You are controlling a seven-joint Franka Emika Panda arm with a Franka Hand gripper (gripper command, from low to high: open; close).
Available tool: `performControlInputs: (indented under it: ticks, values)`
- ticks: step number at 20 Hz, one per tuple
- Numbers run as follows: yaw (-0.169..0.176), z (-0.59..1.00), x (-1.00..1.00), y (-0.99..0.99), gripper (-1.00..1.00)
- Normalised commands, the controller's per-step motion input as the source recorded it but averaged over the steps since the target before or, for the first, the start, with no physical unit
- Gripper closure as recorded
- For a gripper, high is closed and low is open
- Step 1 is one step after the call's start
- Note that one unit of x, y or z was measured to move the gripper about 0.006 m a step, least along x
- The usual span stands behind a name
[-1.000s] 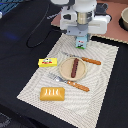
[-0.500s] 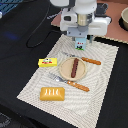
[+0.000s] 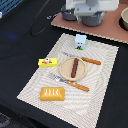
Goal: Interact with the objects in diverse but meaningful ways.
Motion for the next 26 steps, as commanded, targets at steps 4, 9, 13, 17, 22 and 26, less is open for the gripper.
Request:
performControlInputs:
  ticks: [4,9,13,17,22,26]
  values:
    - [0.336,0.21,-0.11,0.00,-1.00]
    - [0.290,0.20,-0.05,-0.31,-1.00]
    - [0.164,0.20,0.10,-0.77,-1.00]
    - [0.100,0.17,0.12,-0.88,-1.00]
    - [0.058,0.18,0.10,-0.95,-1.00]
    - [0.031,0.14,0.11,-0.99,-1.00]
